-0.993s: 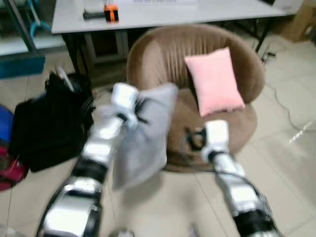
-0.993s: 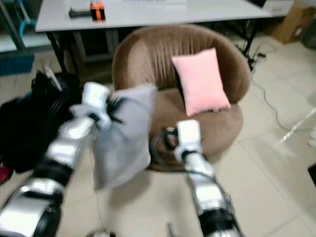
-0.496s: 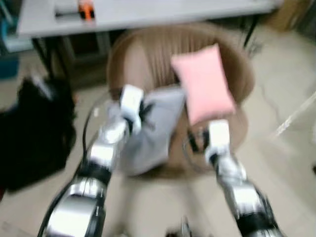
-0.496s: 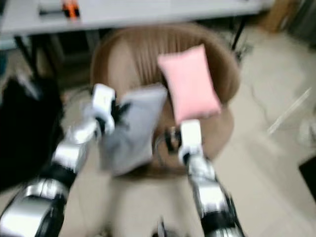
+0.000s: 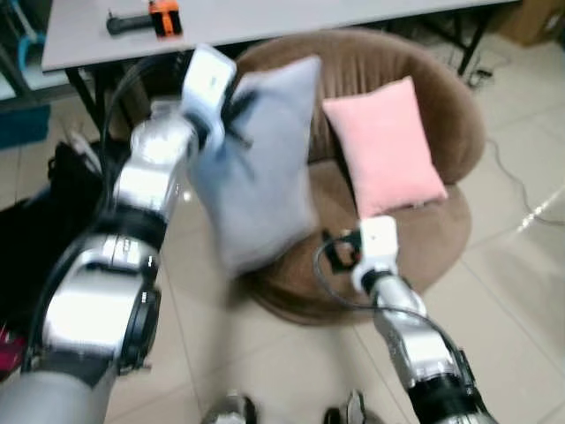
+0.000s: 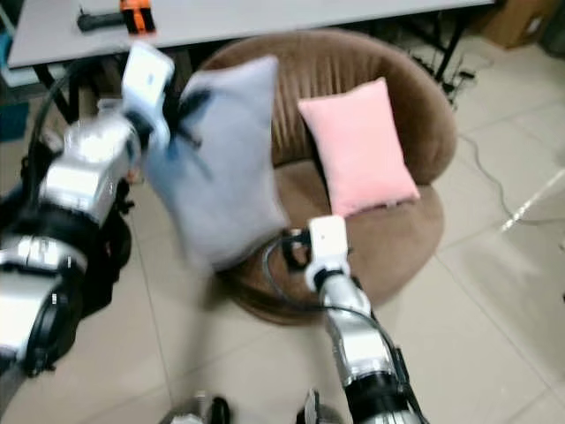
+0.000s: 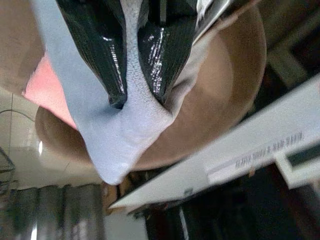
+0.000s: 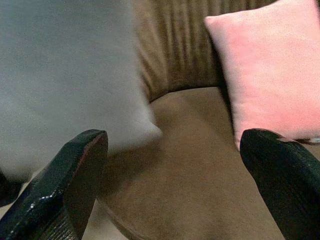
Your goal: Move the pillow to the sofa from floor
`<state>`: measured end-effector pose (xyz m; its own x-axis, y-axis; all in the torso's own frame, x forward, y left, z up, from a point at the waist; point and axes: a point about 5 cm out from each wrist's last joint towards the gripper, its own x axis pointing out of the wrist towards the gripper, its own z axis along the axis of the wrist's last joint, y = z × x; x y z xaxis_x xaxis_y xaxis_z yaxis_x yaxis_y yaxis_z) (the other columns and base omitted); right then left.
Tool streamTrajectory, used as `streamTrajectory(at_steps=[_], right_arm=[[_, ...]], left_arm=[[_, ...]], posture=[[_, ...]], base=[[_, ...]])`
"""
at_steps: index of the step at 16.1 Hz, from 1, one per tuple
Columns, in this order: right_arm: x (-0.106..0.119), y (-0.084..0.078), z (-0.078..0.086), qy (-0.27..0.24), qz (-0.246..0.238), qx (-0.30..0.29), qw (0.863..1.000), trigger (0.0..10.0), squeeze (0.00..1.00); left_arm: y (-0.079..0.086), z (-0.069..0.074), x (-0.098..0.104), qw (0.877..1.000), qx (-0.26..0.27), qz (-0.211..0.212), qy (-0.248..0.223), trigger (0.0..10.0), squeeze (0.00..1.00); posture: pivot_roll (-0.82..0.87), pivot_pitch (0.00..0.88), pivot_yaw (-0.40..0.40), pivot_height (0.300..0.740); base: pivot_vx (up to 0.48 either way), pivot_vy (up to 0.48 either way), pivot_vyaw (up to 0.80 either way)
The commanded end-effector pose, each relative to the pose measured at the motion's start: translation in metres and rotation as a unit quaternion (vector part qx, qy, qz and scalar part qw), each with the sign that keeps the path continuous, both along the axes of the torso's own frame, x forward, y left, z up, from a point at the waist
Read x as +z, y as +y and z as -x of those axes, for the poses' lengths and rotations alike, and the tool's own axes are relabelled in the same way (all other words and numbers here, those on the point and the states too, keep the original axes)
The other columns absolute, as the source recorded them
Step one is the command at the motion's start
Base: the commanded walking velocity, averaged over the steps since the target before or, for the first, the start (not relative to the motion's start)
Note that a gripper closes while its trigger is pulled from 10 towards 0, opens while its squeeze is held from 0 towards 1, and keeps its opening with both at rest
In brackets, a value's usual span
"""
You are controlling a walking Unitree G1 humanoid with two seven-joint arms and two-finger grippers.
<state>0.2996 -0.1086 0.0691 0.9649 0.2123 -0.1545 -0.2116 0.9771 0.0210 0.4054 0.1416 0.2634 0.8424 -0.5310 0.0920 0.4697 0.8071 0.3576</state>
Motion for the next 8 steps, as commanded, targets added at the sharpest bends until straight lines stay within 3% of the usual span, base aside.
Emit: streamTrajectory(at_steps=[1, 3, 7, 8], right_arm=[[-0.002, 0.004, 0.002, 0.003, 0.000, 0.000, 1.000, 10.0, 0.00], [-0.002, 0.007, 0.001, 0.003, -0.004, -0.001, 1.000, 10.0, 0.00], [-0.003, 0.008, 0.002, 0.001, -0.007, -0.008, 1.000, 10.0, 0.00], [-0.003, 0.008, 0.003, 0.002, -0.008, -0.009, 1.000, 10.0, 0.00]], left_arm=[[0.000, -0.002, 0.012, 1.000, -0.008, -0.017, -0.019, 0.0, 0.00], [-0.004, -0.007, 0.020, 0.999, -0.008, -0.033, -0.016, 0.0, 0.00], [0.002, -0.013, 0.017, 0.999, 0.023, -0.037, 0.001, 0.0, 0.00], [0.003, -0.013, 0.014, 0.999, 0.026, -0.039, 0.005, 0.0, 0.00]], posture=[[-0.08, 0.118, 0.034, 0.740], [-0.08, 0.115, 0.045, 0.740], [-0.10, 0.112, 0.060, 0.740], [-0.10, 0.111, 0.060, 0.740]], base=[[0.000, 0.000, 0.00], [0.000, 0.000, 0.00], [0.000, 0.000, 0.00], [0.469, 0.000, 0.00]])
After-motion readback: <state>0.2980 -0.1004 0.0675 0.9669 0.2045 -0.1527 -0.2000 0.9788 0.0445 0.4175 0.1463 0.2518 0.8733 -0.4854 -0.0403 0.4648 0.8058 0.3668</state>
